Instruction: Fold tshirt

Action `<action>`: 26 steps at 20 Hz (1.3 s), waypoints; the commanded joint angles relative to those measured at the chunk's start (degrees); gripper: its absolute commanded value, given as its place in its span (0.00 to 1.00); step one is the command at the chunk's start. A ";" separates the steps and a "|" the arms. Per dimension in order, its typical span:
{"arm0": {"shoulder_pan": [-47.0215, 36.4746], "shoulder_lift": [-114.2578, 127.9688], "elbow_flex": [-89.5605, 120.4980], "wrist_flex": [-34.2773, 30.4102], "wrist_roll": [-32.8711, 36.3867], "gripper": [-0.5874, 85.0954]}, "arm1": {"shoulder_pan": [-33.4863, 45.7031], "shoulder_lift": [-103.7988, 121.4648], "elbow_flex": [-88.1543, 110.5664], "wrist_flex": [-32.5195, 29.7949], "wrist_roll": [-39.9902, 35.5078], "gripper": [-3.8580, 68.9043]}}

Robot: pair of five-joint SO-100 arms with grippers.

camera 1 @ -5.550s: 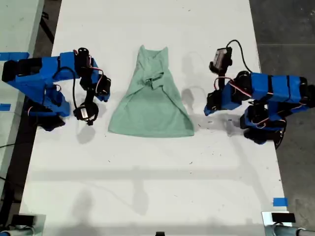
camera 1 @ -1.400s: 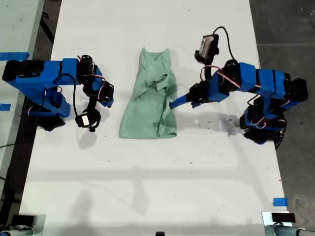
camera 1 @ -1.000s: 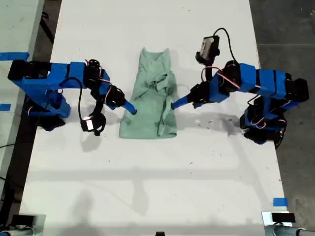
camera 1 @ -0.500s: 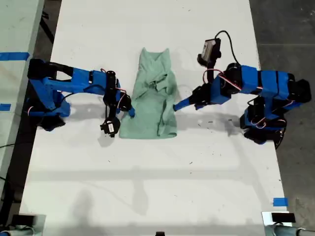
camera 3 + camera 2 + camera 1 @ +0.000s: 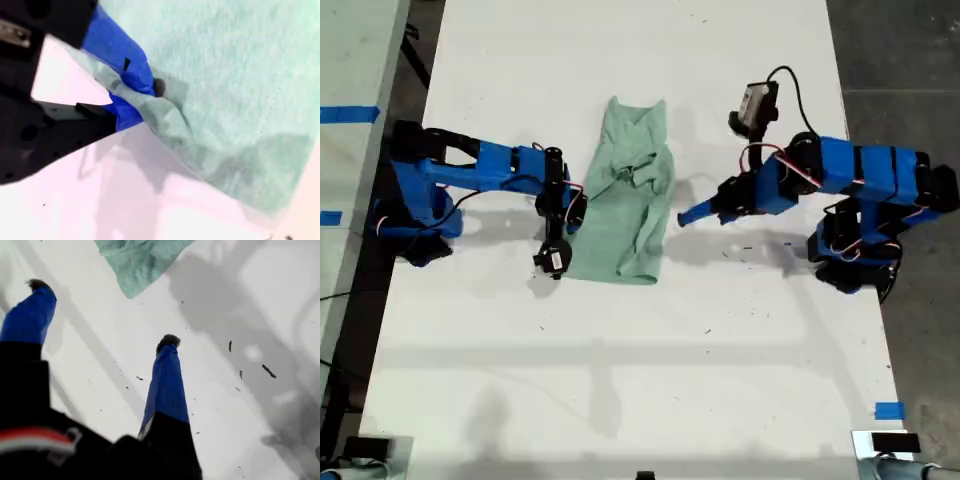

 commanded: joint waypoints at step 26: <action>-0.44 -36.91 -52.91 8.00 5.54 0.24 | -2.11 8.17 5.45 -3.60 2.99 0.53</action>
